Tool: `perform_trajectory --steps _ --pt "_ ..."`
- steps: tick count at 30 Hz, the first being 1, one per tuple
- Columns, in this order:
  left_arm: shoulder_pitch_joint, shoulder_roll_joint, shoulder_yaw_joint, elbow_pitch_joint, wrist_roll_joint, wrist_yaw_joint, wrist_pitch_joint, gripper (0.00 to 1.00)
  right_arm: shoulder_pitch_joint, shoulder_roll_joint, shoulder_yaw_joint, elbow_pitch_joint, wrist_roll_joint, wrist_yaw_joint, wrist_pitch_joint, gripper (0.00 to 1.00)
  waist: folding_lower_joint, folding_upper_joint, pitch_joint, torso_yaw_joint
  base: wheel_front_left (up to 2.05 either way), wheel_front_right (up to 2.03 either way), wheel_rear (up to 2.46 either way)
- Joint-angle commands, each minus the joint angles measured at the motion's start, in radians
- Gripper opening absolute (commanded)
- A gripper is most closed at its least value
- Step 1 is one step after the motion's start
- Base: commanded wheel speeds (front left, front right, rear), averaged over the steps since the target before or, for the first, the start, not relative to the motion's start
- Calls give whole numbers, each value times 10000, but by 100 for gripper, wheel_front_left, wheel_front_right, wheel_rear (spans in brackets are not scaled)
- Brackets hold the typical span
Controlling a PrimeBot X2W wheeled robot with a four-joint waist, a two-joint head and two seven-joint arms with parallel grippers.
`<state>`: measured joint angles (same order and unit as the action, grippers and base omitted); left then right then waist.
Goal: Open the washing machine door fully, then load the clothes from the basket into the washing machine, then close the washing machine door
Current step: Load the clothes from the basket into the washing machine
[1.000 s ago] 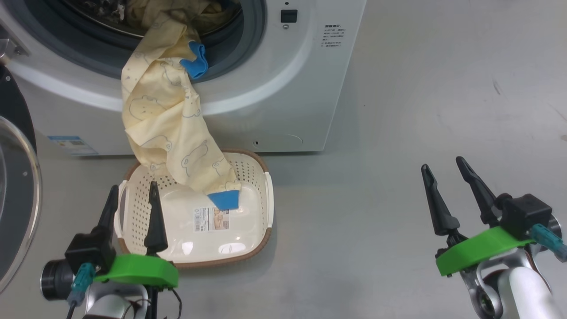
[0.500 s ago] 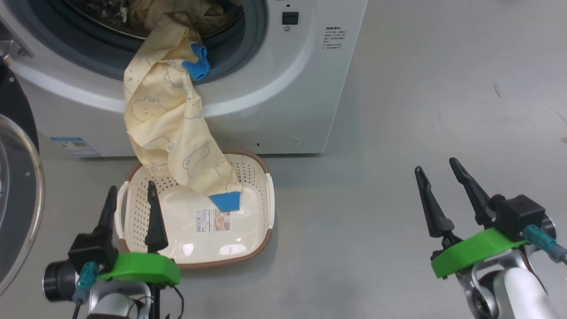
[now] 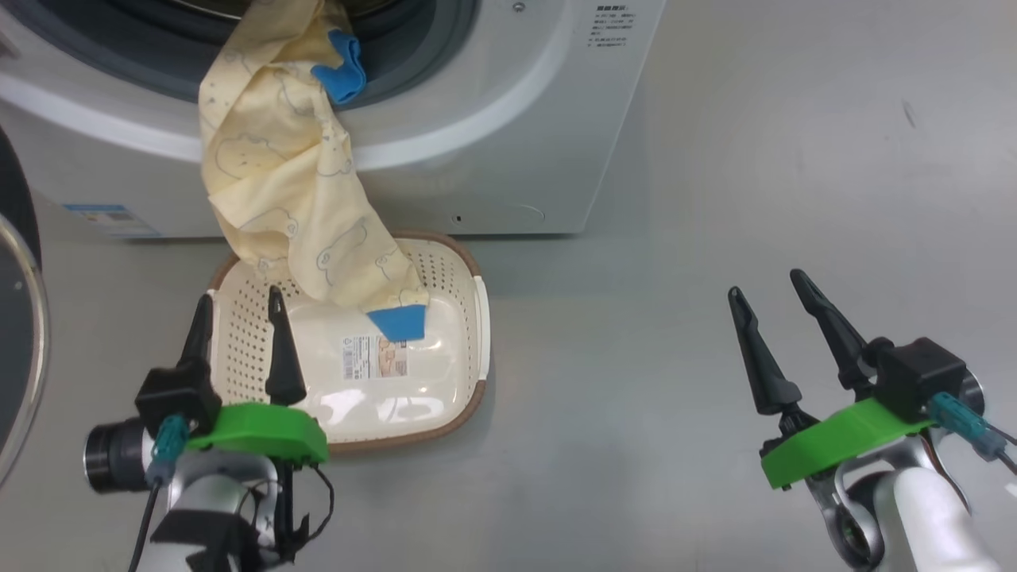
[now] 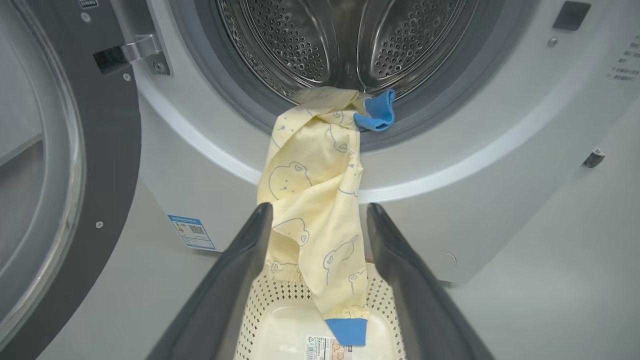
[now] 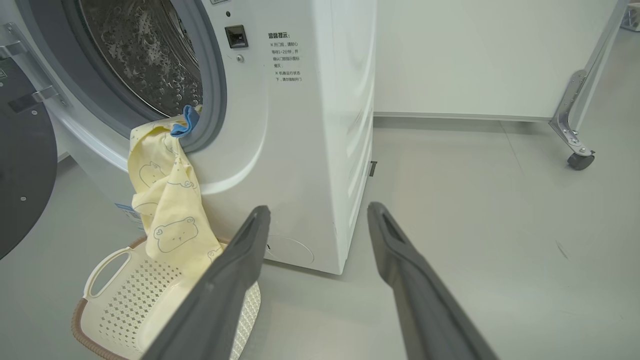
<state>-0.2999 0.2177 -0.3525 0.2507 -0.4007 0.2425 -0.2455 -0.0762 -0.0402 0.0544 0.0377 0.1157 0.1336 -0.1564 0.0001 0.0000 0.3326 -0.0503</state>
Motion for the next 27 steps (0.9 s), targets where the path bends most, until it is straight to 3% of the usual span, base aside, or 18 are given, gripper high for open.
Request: perform_trajectory --steps 1,16,27 --pt "-487 164 302 -127 -16 170 36 100 -377 -100 259 -366 -25 -29 5 100 -1 0 312 -65 0 0 0" --pt "-3605 225 159 2919 -492 -1105 984 100 -1845 -100 967 166 468 -29 -590 100 -1 0 2566 -901 0 0 0" --pt "-5670 612 507 5746 -1099 -2036 1531 100 -2664 -100 1356 618 930 -29 -947 100 -1 0 3742 -1659 0 0 0"
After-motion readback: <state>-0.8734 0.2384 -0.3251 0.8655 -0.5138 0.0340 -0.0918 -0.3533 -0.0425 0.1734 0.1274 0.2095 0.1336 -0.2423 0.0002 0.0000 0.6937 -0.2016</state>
